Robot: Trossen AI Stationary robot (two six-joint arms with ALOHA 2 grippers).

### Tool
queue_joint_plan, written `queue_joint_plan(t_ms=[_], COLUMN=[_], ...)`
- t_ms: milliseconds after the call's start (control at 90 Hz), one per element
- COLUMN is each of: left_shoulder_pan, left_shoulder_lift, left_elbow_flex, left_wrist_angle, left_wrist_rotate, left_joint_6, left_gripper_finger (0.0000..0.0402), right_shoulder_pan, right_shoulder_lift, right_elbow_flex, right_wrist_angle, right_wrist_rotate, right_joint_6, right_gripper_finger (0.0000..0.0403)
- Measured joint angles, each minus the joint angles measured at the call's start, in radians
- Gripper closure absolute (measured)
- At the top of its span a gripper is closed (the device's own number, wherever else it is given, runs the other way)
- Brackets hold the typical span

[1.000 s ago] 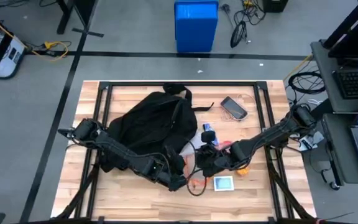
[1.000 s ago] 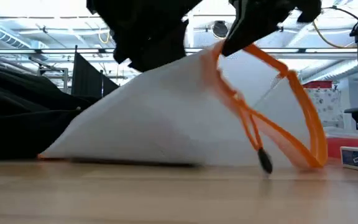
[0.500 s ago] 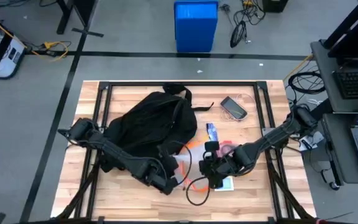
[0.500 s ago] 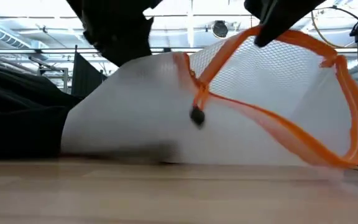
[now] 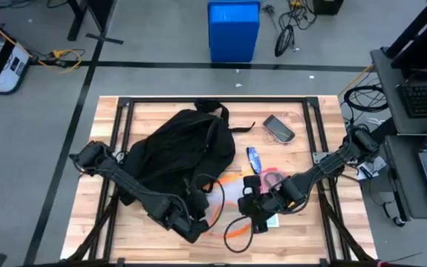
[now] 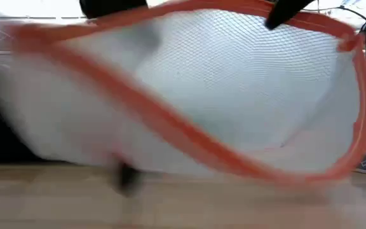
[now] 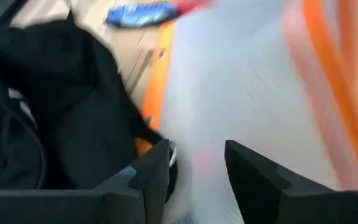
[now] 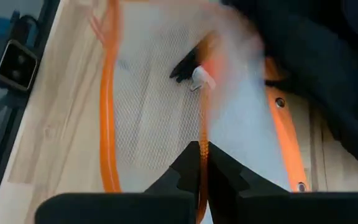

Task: Unpack backpack
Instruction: Remove the pink charger adapter from the orange zip bag

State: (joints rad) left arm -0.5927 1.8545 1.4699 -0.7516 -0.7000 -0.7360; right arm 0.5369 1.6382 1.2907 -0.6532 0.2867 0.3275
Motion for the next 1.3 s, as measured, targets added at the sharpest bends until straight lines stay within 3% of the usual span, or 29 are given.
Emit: queue_joint_plan(t_ms=[211,456,756,989,1300], left_shoulder_pan=[-0.012,-0.017,0.011,0.053,0.079], left_shoulder_lift=[-0.004,0.017,0.046,0.101,0.097], left_elbow_flex=[0.082,0.083,0.077,0.077,0.088], left_wrist_angle=[0.141,0.290,0.158,0.153,-0.030], left_wrist_rotate=[-0.072,0.077,0.077,0.096,0.091], left_joint_6=[0.019,0.136,0.036,0.007,-0.074], left_gripper_finger=[0.0257,0.0257,0.0257,0.0257,0.0272], right_shoulder_pan=[-0.024,-0.059,-0.094,-0.104,-0.105], right_shoulder_lift=[0.000,0.001,0.001,0.002,0.002], right_elbow_flex=[0.000,0.000,-0.002,-0.002,-0.002], right_wrist_angle=[0.053,0.059,0.071,0.104,0.092], right_wrist_rotate=[0.002,0.036,0.055,0.054,0.050], right_joint_6=[-0.027,-0.031,-0.037,-0.042,-0.041], right_gripper_finger=[0.0403,0.0403,0.0403,0.0403,0.0403])
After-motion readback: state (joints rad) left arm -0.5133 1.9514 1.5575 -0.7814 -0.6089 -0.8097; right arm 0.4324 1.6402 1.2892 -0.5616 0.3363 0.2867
